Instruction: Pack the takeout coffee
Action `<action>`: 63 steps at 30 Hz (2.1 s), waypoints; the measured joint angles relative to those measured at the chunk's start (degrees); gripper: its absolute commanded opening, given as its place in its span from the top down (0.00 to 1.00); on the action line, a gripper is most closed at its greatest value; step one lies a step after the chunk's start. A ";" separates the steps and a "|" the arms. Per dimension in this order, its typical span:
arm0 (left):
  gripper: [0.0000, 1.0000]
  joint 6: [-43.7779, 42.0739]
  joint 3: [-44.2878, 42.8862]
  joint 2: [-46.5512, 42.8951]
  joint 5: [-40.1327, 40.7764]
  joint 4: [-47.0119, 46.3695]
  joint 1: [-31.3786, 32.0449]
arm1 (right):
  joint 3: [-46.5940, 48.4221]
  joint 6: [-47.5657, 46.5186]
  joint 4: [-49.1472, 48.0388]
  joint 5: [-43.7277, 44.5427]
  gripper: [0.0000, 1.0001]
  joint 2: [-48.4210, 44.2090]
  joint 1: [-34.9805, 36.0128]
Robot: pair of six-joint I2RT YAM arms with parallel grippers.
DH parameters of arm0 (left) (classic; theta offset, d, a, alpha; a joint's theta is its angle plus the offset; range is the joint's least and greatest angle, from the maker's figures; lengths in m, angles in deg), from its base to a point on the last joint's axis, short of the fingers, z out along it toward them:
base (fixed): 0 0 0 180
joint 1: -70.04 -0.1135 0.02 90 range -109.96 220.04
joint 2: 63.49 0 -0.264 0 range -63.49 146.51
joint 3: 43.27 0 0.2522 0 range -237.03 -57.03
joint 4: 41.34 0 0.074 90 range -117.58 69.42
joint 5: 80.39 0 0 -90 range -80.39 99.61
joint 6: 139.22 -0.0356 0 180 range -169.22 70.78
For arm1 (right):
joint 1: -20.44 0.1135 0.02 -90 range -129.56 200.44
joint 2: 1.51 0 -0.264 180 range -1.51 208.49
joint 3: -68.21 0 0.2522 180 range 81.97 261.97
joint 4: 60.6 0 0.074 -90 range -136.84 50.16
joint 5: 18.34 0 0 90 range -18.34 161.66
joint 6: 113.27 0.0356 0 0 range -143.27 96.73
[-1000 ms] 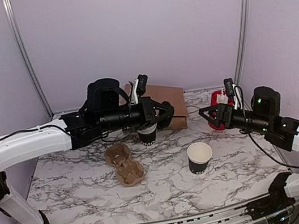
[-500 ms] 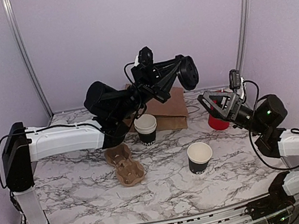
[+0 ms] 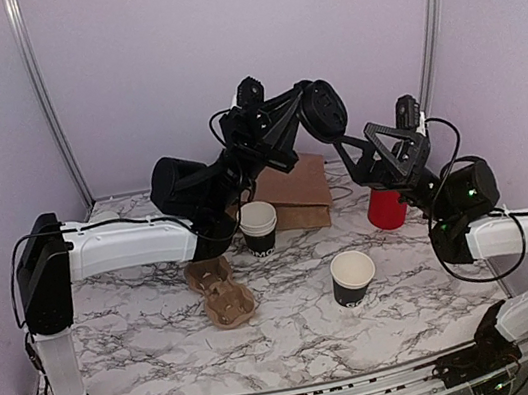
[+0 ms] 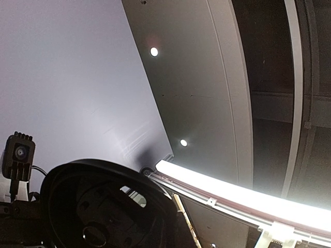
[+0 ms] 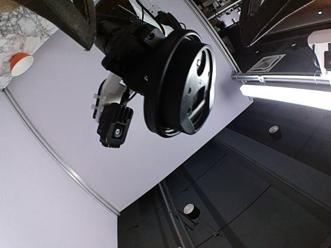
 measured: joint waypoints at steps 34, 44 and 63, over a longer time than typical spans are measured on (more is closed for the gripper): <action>0.42 2.40 8.66 2.34 0.79 -4.22 -2.14 | 6.16 3.06 1.84 1.11 0.92 2.69 1.86; 0.35 -14.23 26.18 -12.81 1.60 16.35 -6.34 | 2.69 -5.20 22.32 5.38 0.95 -8.85 1.77; 0.36 -44.24 19.19 -8.92 6.60 64.67 -1.62 | -17.29 -7.28 50.07 2.27 0.93 -16.02 -4.00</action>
